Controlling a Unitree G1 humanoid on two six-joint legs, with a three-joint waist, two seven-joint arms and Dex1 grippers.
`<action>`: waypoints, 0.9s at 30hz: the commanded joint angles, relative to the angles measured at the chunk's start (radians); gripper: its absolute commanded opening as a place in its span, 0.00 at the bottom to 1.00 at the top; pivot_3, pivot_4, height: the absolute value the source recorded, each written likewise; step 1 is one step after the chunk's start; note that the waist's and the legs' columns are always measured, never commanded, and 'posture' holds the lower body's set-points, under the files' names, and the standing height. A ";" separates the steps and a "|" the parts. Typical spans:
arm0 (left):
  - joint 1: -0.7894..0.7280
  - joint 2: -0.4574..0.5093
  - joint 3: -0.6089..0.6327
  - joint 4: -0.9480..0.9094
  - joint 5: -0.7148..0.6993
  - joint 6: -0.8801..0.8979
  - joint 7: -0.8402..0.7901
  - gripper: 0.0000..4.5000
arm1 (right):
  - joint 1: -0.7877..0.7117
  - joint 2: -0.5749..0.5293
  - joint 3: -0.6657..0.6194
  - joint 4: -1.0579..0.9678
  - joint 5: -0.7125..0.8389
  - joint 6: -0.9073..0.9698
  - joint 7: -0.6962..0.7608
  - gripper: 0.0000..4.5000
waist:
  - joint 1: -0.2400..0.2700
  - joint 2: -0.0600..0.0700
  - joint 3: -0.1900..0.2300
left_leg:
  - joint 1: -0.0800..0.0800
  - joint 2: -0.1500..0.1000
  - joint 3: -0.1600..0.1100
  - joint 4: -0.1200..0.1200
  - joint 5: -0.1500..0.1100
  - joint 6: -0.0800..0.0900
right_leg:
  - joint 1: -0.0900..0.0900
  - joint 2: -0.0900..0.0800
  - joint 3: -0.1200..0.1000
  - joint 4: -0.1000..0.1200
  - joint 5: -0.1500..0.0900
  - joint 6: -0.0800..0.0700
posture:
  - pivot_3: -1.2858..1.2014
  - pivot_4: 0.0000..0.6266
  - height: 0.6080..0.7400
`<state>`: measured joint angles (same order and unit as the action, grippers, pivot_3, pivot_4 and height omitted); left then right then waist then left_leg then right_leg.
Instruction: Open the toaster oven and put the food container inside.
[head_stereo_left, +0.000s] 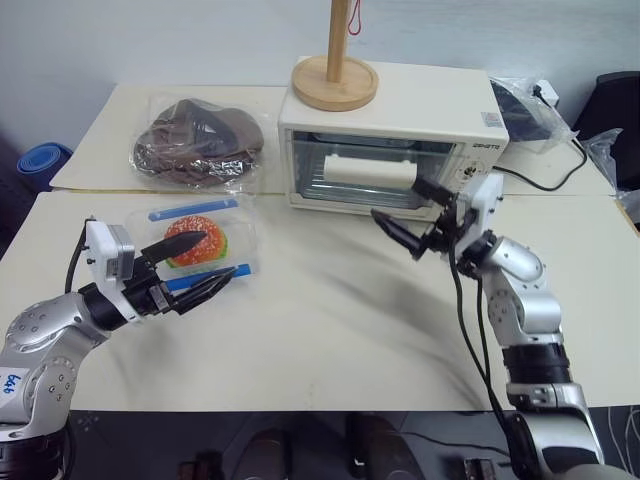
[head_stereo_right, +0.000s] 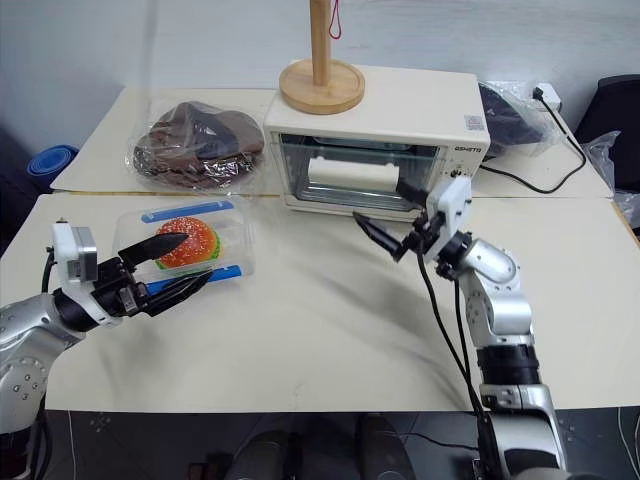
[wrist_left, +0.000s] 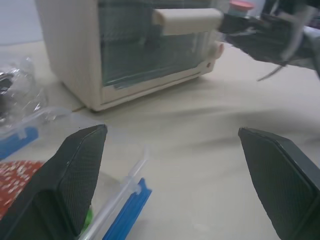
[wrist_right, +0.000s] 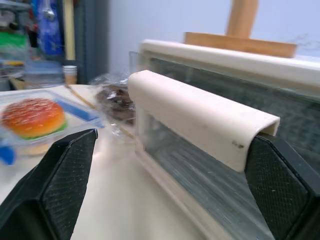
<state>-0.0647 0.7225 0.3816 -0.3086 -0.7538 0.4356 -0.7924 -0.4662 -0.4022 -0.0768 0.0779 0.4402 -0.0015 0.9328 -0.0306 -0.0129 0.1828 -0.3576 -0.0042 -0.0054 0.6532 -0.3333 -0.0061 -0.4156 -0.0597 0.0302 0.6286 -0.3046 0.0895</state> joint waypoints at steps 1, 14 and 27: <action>-0.069 0.002 0.002 0.023 -0.005 0.016 0.017 0.99 | 0.056 -0.032 0.044 -0.105 -0.016 -0.071 0.086 1.00 | 0.000 0.000 0.000 | 0.000 0.000 0.000 0.000 0.000 0.000 | 0.000 0.000 0.000 0.000 0.000 0.000 | 0.52 0.24 1.00; -0.607 -0.099 -0.272 0.436 0.231 -0.048 -0.009 0.15 | 0.174 -0.055 0.069 -0.131 -0.100 -0.143 0.045 1.00 | 0.004 0.000 0.000 | 0.001 0.000 0.001 0.004 0.003 -0.005 | -0.001 0.002 0.001 0.008 0.000 0.000 | 0.52 0.24 1.00; -0.706 -0.189 -0.463 0.580 0.423 -0.206 -0.205 0.01 | 0.438 -0.120 -0.072 -0.233 -0.077 -0.171 -0.025 1.00 | 0.027 0.000 0.000 | -0.005 0.000 0.002 0.011 0.002 -0.004 | -0.003 0.002 0.002 0.009 0.000 0.001 | 0.52 0.24 1.00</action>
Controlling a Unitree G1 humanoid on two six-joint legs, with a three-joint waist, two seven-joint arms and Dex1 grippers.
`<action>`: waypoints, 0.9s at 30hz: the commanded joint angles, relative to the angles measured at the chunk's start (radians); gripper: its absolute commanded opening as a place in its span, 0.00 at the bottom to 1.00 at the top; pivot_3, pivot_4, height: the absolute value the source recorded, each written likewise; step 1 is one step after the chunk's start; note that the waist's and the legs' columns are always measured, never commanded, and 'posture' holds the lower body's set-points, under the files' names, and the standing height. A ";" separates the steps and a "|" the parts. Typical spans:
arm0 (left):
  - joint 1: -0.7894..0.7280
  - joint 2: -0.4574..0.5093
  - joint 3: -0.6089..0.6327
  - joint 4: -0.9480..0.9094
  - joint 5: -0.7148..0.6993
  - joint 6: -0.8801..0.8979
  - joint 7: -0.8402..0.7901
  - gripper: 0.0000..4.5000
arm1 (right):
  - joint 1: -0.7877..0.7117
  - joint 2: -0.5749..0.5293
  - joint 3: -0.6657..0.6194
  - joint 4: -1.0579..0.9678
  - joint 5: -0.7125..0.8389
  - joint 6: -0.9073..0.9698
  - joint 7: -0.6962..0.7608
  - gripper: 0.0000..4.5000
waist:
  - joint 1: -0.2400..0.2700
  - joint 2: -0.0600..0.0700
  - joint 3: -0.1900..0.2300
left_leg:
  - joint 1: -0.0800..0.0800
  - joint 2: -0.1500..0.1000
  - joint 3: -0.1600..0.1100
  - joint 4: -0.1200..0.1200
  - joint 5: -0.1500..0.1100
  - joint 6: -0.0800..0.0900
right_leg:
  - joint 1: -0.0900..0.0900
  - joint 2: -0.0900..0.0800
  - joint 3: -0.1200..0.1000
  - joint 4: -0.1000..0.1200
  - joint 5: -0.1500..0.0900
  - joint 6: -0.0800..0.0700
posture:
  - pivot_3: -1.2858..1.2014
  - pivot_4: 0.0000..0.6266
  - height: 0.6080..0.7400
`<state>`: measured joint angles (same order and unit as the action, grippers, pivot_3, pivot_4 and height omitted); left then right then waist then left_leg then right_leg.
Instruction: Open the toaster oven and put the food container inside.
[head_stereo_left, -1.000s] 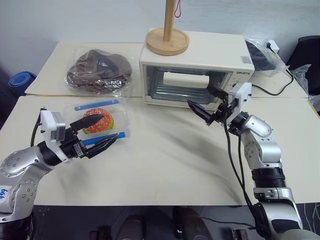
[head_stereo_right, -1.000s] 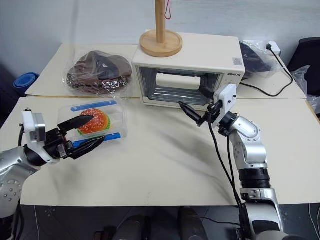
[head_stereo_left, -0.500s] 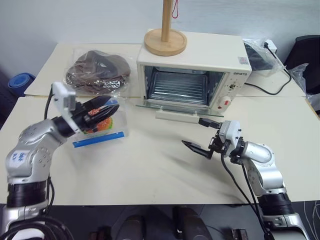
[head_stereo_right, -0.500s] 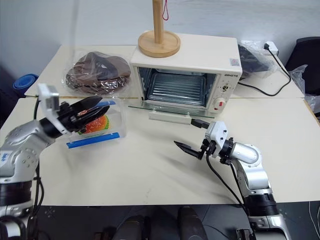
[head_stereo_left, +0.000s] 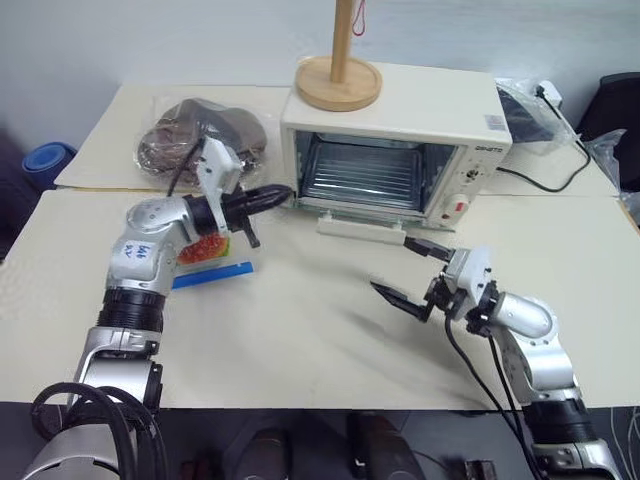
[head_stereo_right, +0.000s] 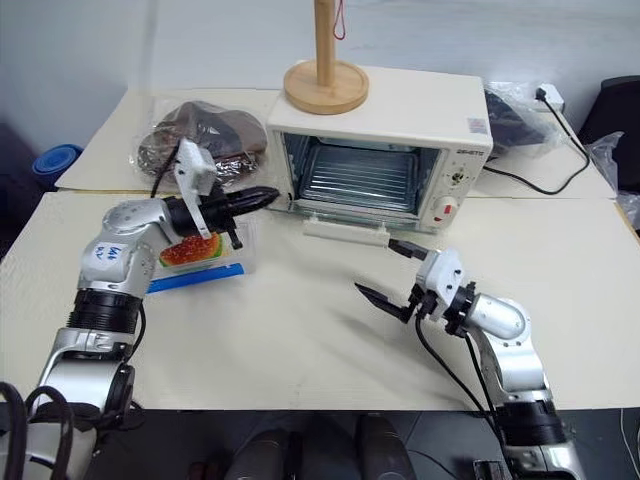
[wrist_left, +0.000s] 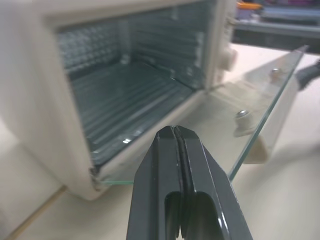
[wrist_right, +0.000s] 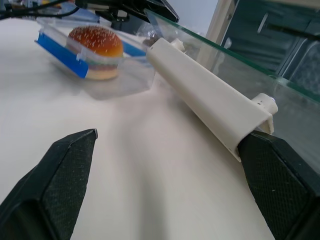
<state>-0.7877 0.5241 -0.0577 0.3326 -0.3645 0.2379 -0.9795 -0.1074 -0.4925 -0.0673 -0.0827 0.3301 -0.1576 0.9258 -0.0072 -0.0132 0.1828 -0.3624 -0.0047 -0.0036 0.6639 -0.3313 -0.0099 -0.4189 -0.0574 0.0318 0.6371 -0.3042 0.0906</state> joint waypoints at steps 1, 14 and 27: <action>0.030 0.013 -0.035 -0.082 0.053 -0.004 -0.011 0.01 | 0.133 -0.039 -0.107 -0.090 0.042 -0.015 -0.018 1.00 | 0.006 0.000 0.000 | -0.001 0.000 0.000 0.001 0.000 0.001 | 0.000 0.000 0.001 0.000 0.000 0.001 | 0.52 0.24 1.00; 0.166 -0.045 -0.171 -0.211 0.296 -0.008 0.149 0.01 | 0.323 -0.083 -0.241 -0.160 0.120 -0.019 -0.005 1.00 | 0.006 0.000 0.000 | 0.009 -0.001 0.003 0.001 -0.003 0.009 | 0.008 -0.001 0.004 -0.004 0.002 0.004 | 0.52 0.24 1.00; 0.396 0.000 0.153 -0.629 -0.100 0.101 0.067 0.13 | 0.139 -0.086 -0.165 -0.087 0.245 0.072 0.126 1.00 | -0.002 0.000 0.000 | 0.007 0.001 0.001 0.000 -0.002 0.006 | 0.006 -0.001 0.003 -0.004 0.001 0.003 | 0.52 0.24 1.00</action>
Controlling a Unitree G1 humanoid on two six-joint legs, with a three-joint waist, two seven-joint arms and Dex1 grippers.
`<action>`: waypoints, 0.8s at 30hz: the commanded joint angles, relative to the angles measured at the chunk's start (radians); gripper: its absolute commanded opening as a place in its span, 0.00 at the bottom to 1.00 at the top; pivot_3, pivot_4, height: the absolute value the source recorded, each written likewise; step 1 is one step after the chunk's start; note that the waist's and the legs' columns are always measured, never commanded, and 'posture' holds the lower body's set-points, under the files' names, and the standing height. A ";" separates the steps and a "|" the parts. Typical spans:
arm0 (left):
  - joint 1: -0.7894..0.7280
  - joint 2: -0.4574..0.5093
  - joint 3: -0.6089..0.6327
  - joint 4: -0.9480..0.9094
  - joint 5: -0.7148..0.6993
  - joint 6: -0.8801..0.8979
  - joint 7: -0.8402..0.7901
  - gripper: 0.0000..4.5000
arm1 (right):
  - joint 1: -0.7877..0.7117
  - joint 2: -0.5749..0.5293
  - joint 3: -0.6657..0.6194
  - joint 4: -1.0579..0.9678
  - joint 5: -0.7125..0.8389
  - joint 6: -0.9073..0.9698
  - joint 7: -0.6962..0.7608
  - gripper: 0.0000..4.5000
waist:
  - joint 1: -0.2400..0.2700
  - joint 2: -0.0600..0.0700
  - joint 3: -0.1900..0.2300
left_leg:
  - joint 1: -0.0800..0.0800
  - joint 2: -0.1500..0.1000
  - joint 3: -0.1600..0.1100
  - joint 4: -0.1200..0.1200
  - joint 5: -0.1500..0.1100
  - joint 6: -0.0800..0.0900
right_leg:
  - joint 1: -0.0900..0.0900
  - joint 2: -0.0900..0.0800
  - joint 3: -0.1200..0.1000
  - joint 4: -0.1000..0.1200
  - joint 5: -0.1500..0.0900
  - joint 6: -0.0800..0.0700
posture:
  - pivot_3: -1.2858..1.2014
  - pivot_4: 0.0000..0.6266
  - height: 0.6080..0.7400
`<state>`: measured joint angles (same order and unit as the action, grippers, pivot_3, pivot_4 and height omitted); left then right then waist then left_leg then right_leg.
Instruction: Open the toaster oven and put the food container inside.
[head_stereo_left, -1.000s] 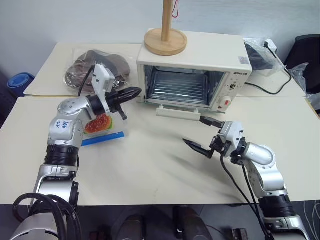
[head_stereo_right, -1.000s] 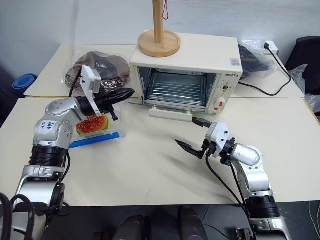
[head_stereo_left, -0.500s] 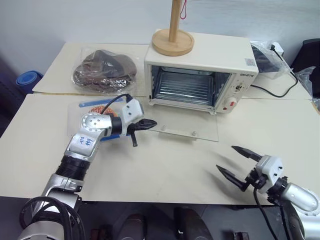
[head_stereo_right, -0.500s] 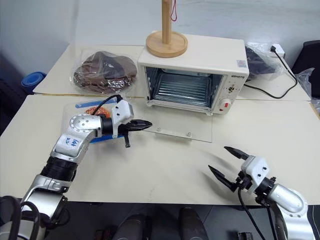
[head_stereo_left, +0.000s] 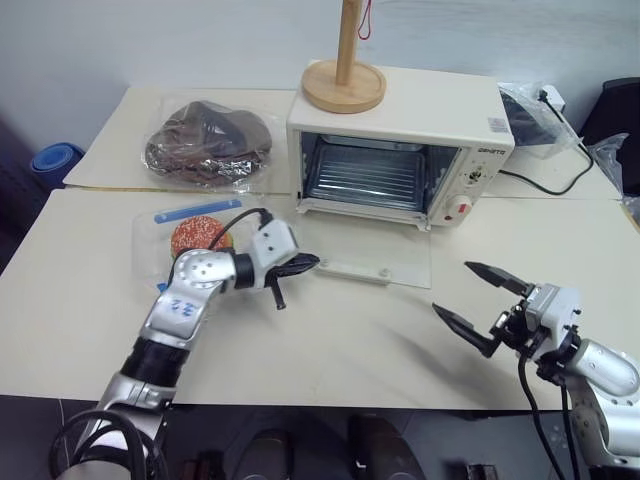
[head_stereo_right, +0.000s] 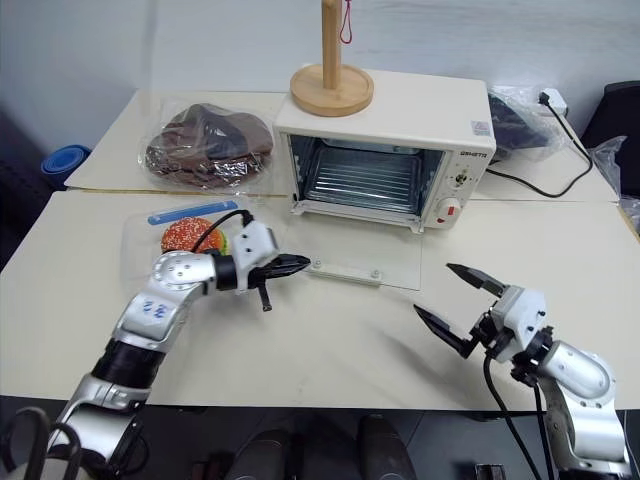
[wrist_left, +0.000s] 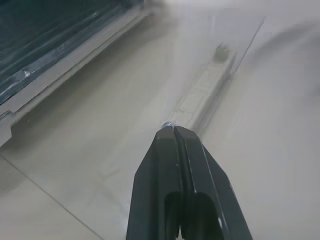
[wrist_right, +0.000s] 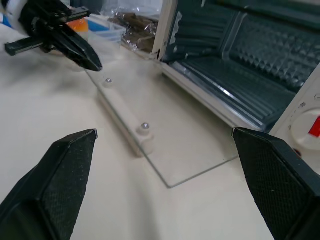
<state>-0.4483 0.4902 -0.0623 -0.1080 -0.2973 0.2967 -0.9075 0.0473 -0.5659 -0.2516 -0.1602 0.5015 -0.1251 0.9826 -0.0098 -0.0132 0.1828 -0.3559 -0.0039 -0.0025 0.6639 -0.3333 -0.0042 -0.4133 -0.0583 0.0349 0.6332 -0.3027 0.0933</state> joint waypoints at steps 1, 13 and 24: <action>0.100 0.054 0.215 -0.238 -0.207 0.080 0.015 0.19 | -0.030 -0.013 0.028 -0.002 0.076 0.036 0.087 1.00 | 0.000 0.000 0.000 | 0.000 0.000 -0.001 0.000 0.000 -0.001 | 0.000 0.000 -0.001 -0.001 0.000 -0.001 | 0.52 0.24 1.00; 0.707 0.096 0.993 -0.235 -0.351 0.199 0.206 0.97 | -0.193 0.069 0.161 -0.014 0.062 0.023 0.131 1.00 | -0.017 -0.001 0.000 | 0.001 0.000 -0.004 -0.002 -0.002 0.002 | 0.003 -0.002 -0.003 -0.004 -0.001 -0.002 | 0.52 0.24 1.00; 0.580 0.285 0.979 -0.164 -0.513 0.532 0.407 0.99 | -0.247 0.074 0.155 -0.029 0.076 0.040 0.116 1.00 | 0.012 -0.004 -0.001 | 0.000 -0.001 -0.010 -0.002 -0.003 0.002 | 0.004 -0.004 -0.009 -0.005 -0.002 -0.004 | 0.52 0.24 1.00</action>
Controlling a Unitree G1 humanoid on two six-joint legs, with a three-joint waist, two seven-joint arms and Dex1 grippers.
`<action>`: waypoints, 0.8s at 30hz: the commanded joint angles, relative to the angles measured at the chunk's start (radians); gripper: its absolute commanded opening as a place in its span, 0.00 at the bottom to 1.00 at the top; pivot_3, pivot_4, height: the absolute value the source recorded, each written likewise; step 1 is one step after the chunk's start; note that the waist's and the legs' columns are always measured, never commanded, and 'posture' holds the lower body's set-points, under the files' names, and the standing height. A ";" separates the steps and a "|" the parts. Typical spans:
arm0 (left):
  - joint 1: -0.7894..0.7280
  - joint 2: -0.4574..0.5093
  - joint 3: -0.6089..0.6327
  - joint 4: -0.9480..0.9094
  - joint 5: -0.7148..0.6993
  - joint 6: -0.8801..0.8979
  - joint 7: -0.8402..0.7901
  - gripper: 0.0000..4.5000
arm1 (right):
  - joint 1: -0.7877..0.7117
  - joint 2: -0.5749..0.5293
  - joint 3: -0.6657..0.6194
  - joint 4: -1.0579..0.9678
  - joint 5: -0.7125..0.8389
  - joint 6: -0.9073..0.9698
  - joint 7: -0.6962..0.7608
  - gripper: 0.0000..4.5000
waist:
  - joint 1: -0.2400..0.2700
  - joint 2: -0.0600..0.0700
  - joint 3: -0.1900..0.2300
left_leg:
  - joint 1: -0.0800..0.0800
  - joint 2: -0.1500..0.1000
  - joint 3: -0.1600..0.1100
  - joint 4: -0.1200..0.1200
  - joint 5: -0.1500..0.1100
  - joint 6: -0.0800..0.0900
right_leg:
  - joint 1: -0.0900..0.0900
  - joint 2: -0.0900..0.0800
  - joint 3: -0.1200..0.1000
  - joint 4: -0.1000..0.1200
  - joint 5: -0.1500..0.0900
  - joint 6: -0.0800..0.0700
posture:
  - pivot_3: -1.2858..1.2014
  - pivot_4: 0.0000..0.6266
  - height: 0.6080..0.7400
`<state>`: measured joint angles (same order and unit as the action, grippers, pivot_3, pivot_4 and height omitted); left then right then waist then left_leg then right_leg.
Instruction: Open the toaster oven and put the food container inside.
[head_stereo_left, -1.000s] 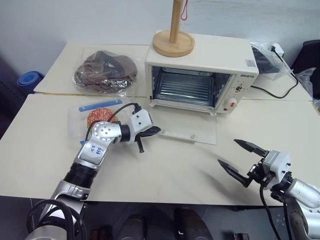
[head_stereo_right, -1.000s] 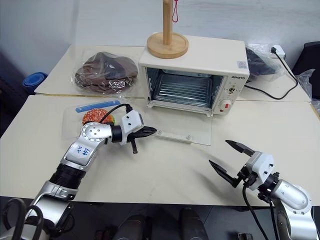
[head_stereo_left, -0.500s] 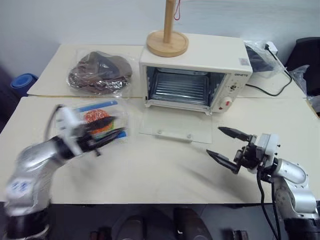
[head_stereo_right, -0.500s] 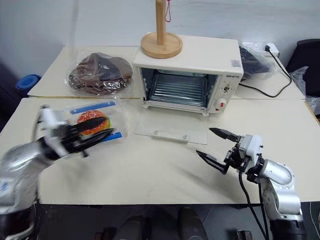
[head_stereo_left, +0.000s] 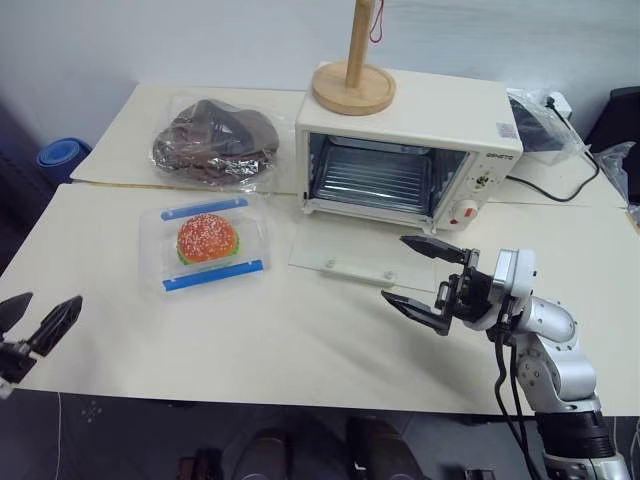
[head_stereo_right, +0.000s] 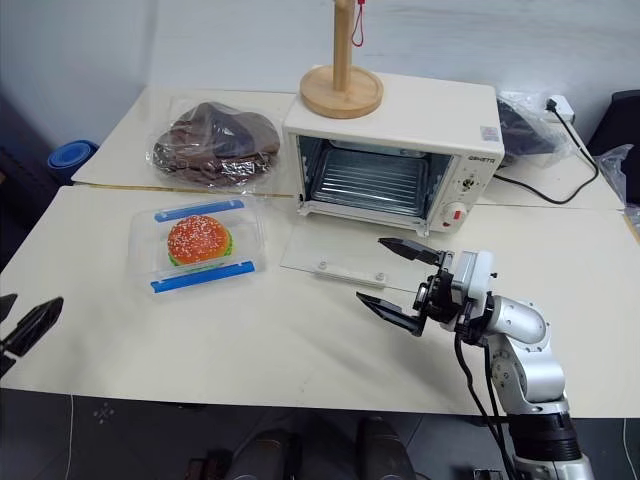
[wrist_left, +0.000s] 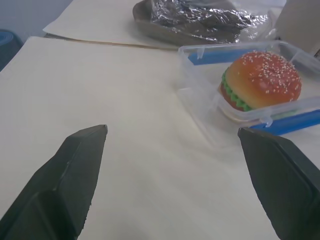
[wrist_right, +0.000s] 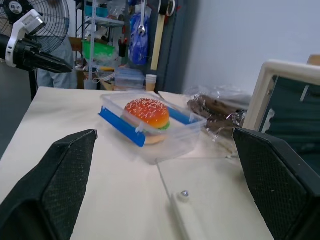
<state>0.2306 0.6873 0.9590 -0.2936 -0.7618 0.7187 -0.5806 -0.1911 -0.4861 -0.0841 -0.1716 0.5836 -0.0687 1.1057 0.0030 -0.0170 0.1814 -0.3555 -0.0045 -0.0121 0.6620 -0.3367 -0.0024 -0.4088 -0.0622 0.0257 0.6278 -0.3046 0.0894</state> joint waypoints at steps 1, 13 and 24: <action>-0.153 0.116 -0.062 0.054 -0.057 0.160 0.112 0.99 | -0.009 -0.006 -0.013 -0.017 -0.009 -0.015 -0.008 1.00 | -0.003 0.000 0.000 | 0.000 0.000 -0.001 0.000 0.000 0.000 | 0.000 0.000 0.000 0.000 0.000 0.000 | 0.52 0.24 1.00; -0.586 0.285 -0.440 0.402 0.071 0.450 0.206 0.99 | 0.053 -0.001 -0.033 -0.023 -0.021 -0.055 -0.014 1.00 | -0.037 0.001 0.000 | -0.002 0.000 0.002 -0.009 0.004 -0.008 | -0.006 0.002 0.001 0.001 0.000 0.000 | 0.52 0.24 1.00; -0.693 0.331 -0.562 0.500 0.140 0.494 0.129 0.30 | 0.100 0.002 -0.035 0.012 -0.043 -0.140 -0.016 1.00 | -0.033 0.001 0.000 | 0.000 -0.001 0.004 -0.009 0.005 -0.009 | -0.006 0.002 0.003 0.002 0.000 0.000 | 0.52 0.24 1.00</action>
<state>-0.4515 0.9924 0.3887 0.2004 -0.6423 1.2107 -0.4434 -0.0942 -0.4867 -0.0980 -0.1470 0.5389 -0.1854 1.0964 -0.0303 -0.0165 0.1816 -0.3547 -0.0052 -0.0079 0.6525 -0.3312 -0.0109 -0.4152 -0.0604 0.0290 0.6303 -0.3046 0.0894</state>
